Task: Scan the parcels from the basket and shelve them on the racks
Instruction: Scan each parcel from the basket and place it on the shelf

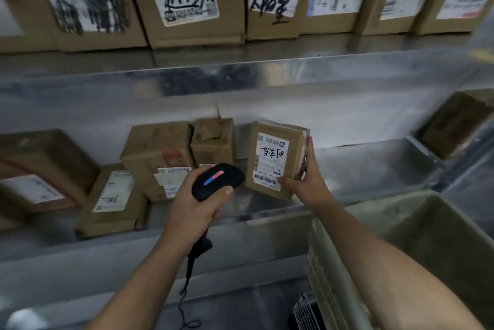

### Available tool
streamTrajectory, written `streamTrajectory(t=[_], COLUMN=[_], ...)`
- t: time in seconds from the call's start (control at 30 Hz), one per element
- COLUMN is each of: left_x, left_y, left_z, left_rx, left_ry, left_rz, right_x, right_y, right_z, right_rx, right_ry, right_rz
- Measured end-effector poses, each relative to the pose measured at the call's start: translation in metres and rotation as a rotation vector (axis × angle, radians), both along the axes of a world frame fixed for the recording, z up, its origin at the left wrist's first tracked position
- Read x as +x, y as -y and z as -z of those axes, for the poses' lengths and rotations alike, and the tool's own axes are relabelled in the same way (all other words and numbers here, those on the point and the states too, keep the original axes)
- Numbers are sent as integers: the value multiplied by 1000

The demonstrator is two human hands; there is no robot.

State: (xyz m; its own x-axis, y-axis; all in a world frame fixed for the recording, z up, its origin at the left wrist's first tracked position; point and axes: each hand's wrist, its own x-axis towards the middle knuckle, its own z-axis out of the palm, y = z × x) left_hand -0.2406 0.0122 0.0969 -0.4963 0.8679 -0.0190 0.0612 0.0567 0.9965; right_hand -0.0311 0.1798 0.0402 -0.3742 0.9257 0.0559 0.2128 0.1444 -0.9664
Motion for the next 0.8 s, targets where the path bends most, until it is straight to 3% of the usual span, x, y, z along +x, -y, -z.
streamTrajectory(t=[0.23, 0.8], left_x=[-4, 0], left_y=[-5, -11], left_z=[2, 4], left_rx=[8, -25], left_ry=[23, 49], left_rz=[-122, -222], right_x=[-15, -47], right_y=[-20, -53], right_z=[17, 39], right_rx=[27, -92], right_ry=[44, -9], right_rz=[-121, -25])
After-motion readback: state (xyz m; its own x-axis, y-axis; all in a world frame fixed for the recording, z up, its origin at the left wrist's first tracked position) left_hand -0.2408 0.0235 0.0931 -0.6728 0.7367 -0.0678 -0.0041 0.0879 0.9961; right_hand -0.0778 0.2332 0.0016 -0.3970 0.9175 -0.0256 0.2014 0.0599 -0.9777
